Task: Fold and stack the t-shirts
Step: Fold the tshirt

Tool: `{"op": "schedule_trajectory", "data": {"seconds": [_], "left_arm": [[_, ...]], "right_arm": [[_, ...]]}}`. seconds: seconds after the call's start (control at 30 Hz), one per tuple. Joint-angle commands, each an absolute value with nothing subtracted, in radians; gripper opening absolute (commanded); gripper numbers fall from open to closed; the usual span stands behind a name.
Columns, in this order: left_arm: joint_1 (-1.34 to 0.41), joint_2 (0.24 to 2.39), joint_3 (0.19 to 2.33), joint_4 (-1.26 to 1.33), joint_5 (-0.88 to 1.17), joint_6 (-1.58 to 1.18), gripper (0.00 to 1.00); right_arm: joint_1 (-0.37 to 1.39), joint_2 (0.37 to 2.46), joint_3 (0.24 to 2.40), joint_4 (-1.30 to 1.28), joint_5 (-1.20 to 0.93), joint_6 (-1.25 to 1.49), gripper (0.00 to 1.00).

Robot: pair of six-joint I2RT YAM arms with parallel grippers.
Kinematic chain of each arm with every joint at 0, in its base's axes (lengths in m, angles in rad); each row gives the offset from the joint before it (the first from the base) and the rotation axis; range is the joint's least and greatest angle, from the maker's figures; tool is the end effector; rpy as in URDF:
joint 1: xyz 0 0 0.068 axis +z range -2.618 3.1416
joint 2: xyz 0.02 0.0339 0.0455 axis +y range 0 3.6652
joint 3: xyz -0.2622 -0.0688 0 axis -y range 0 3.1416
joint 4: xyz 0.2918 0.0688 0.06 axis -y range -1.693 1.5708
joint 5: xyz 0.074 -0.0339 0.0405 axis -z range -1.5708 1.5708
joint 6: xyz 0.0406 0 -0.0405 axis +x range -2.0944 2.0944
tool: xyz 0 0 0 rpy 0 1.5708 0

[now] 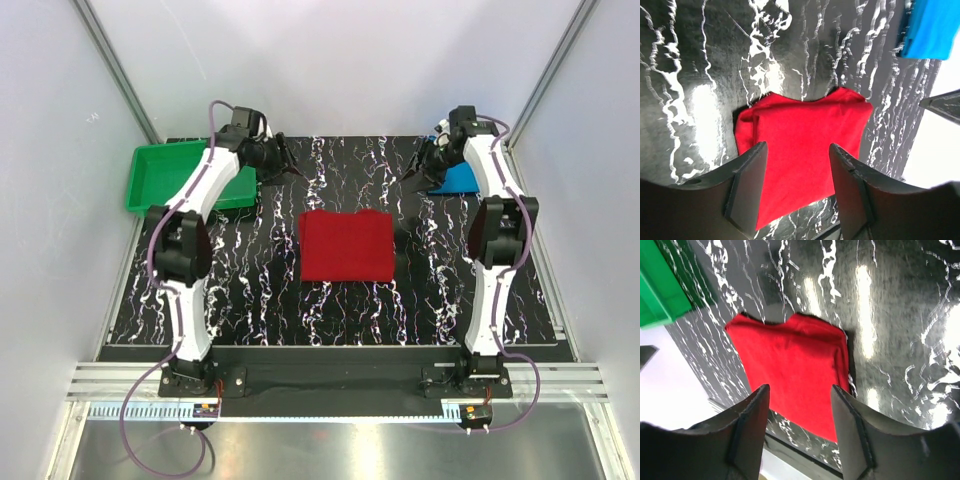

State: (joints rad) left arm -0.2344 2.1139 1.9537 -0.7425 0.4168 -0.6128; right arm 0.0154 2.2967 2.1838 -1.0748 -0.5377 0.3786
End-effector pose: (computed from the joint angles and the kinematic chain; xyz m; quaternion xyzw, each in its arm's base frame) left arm 0.5039 -0.1372 0.2634 -0.1072 0.9205 -0.3100 0.2121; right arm 0.5311 0.0290 0.2354 0.1212 0.9400 0.2916 0.1289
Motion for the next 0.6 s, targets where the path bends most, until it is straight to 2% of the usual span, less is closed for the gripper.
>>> {"op": "schedule_trajectory", "data": {"seconds": [0.0,0.13,0.27,0.3,0.4,0.43,0.57], "left_arm": [[-0.268,1.928,1.893,-0.654,0.454,-0.542,0.61],[-0.336,1.954,1.849,-0.704,0.439,-0.387,0.61],[-0.365,1.965,1.767,-0.661,0.312,-0.319,0.61],[-0.367,1.970,1.753,-0.647,0.301,-0.319,0.59],[-0.388,2.035,1.768,-0.655,0.238,-0.324,0.42],[-0.394,2.049,1.782,-0.669,0.213,-0.327,0.40],[-0.422,2.068,1.787,-0.657,0.077,-0.330,0.46]], "right_arm": [[0.025,2.172,2.130,-1.098,-0.545,0.291,0.60],[0.032,2.096,1.868,-0.932,-0.592,0.307,0.63],[0.048,2.089,1.784,-0.881,-0.542,0.305,0.63],[0.051,2.088,1.764,-0.873,-0.535,0.305,0.63],[0.072,2.105,1.753,-0.859,-0.502,0.288,0.62],[0.075,2.117,1.753,-0.859,-0.496,0.285,0.62],[0.090,2.132,1.755,-0.856,-0.463,0.281,0.59]]}}
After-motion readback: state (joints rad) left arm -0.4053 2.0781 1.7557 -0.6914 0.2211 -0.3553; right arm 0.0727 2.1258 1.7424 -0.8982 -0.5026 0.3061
